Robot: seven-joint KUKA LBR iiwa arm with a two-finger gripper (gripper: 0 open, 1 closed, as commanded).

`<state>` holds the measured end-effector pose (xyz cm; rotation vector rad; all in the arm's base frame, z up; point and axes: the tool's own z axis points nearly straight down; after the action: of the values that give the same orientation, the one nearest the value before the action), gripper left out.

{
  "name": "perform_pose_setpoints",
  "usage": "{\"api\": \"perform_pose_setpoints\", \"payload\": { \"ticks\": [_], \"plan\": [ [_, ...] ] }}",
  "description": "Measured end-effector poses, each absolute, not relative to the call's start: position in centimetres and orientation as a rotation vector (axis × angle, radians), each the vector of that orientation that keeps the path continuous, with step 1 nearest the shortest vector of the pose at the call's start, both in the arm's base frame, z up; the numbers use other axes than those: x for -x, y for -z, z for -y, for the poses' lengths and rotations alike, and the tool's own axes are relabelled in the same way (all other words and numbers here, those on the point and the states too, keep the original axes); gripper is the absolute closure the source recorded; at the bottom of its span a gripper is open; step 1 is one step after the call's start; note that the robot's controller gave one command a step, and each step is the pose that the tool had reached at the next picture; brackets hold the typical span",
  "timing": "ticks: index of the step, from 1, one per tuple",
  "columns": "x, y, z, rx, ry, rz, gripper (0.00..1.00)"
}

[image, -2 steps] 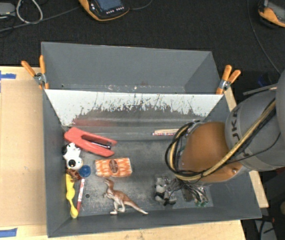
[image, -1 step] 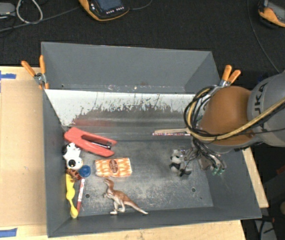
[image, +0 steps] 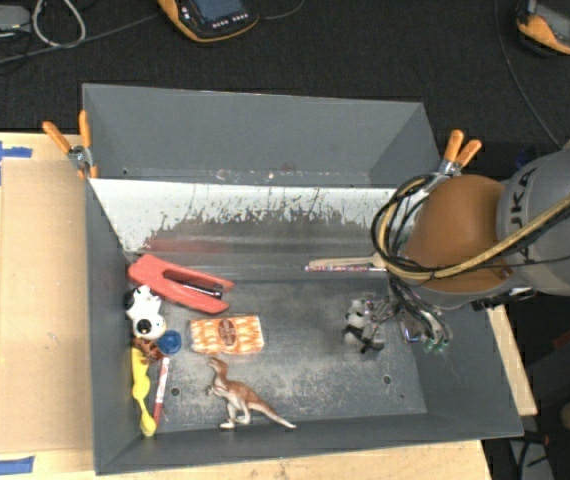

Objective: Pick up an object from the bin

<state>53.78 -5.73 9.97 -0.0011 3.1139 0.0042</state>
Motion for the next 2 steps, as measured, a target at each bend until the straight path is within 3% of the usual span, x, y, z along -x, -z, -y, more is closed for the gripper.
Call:
{"api": "perform_pose_setpoints", "payload": {
  "ticks": [1,2],
  "plan": [
    [-55.8,-12.0,11.1,0.075,0.001,-3.104,1.00],
    [-53.1,-10.6,13.3,0.341,-0.008,-3.104,1.00]
  ]
}}
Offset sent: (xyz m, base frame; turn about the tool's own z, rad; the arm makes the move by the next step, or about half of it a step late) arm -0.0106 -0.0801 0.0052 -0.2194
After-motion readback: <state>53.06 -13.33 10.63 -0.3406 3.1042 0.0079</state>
